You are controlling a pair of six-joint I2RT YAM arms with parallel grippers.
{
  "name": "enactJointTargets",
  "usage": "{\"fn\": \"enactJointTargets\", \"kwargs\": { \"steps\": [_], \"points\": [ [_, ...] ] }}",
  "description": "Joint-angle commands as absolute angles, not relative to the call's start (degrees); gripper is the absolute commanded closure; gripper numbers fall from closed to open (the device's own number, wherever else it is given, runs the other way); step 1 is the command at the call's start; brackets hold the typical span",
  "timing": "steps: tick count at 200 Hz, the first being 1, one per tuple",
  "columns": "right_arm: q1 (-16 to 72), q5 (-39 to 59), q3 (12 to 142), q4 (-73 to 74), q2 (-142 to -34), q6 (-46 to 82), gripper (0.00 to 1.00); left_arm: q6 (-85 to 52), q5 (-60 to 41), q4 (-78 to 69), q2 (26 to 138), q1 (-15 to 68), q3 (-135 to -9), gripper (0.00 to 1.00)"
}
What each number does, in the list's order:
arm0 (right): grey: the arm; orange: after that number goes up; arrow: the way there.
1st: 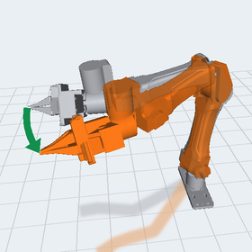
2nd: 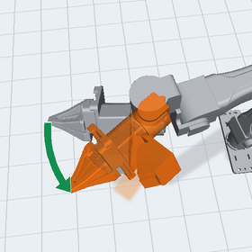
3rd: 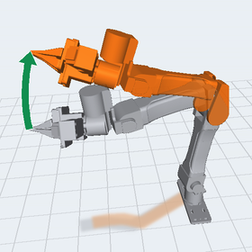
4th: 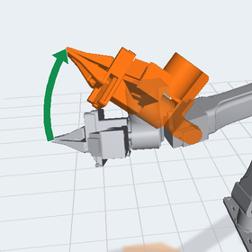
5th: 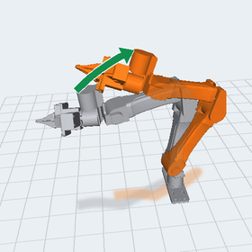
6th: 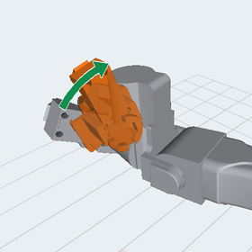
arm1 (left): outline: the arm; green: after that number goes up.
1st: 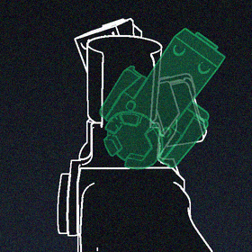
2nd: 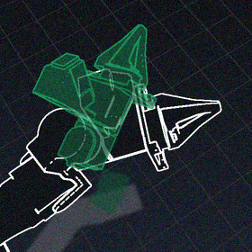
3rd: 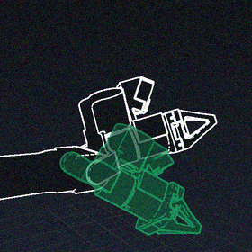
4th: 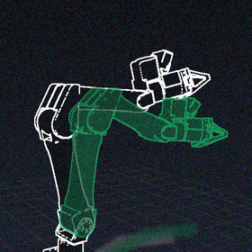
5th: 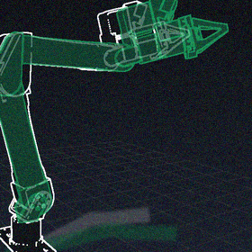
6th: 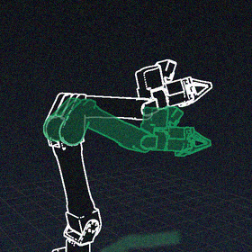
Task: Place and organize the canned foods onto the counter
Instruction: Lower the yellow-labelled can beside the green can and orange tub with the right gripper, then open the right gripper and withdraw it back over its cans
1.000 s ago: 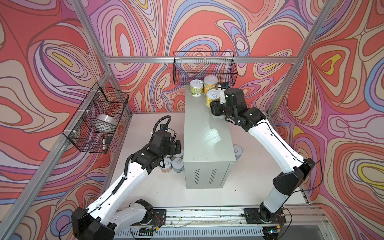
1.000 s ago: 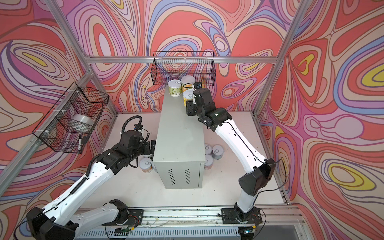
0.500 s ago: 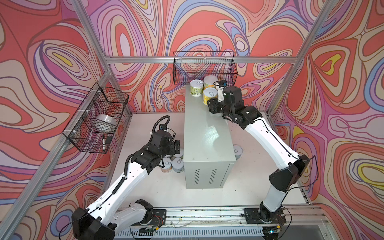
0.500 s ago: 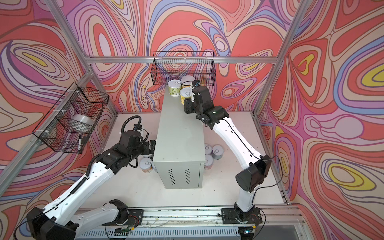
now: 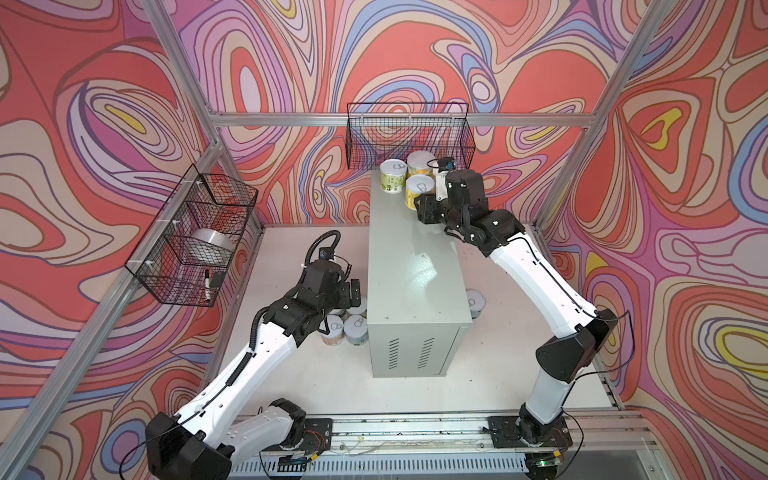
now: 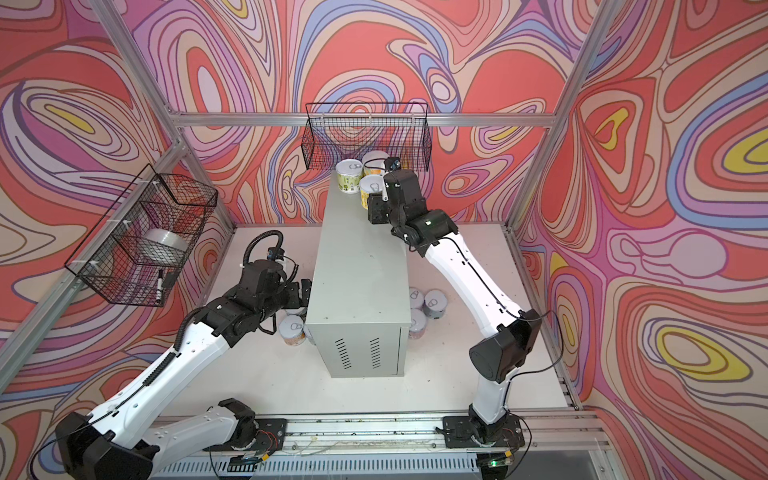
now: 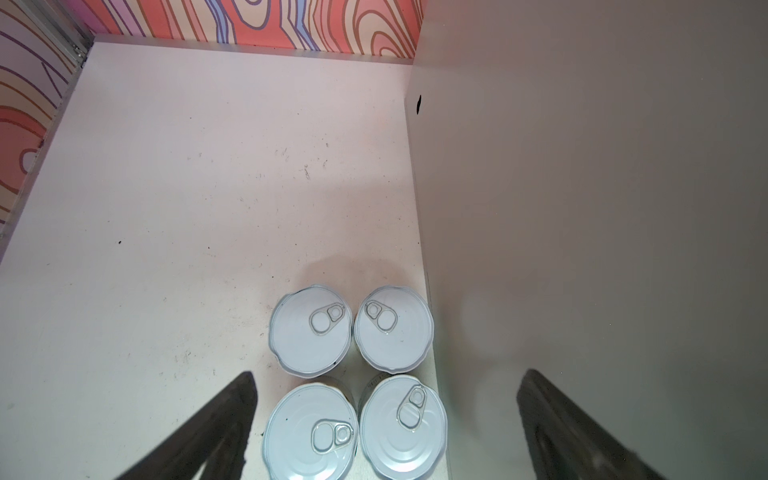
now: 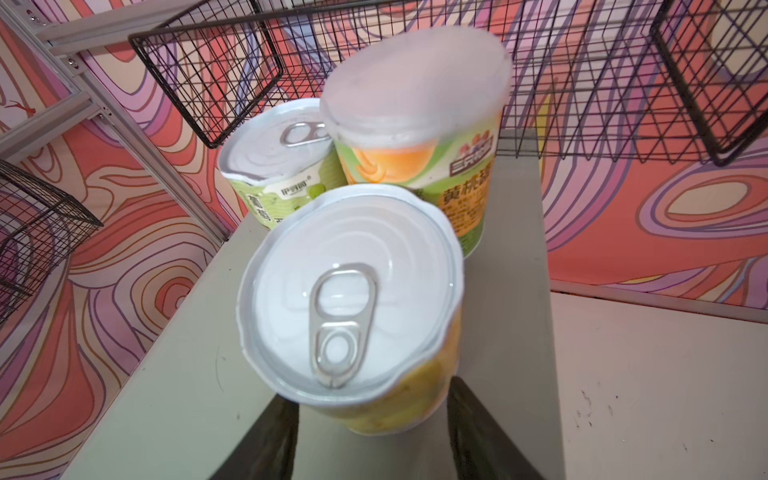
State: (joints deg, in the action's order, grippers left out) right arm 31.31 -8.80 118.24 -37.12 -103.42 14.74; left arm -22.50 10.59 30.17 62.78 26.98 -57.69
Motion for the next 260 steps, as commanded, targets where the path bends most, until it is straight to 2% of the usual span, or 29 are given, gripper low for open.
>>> {"fn": "enactJointTargets", "kwargs": {
  "steps": [1, 106, 138, 168, 208, 260],
  "points": [
    [31.0, -11.9, 118.3, -37.6, -102.8, 15.4, 0.42, -22.0, 10.4, 29.2, 63.4, 26.6, -57.7, 0.02],
    [30.5, -13.3, 115.2, -37.2, -98.0, 14.9, 0.42, -23.0, 9.9, 29.8, 63.7, 26.6, -58.4, 0.02],
    [30.6, -4.4, 111.7, -35.2, -92.5, 14.3, 0.42, -23.0, 9.9, 30.1, 64.0, 26.6, -58.9, 0.02],
    [30.5, -8.5, 108.3, -39.2, -85.7, 14.3, 0.36, -23.5, 11.4, 31.5, 63.0, 26.7, -58.9, 0.01],
    [27.2, -14.4, 95.4, -42.6, -75.6, 15.3, 0.3, -25.4, 14.5, 35.7, 61.4, 26.6, -57.6, 0.0],
    [17.5, -8.0, 75.3, -42.0, -66.1, 22.1, 0.27, -32.1, 19.3, 44.2, 57.8, 26.7, -53.8, 0.0]
  ]
}}
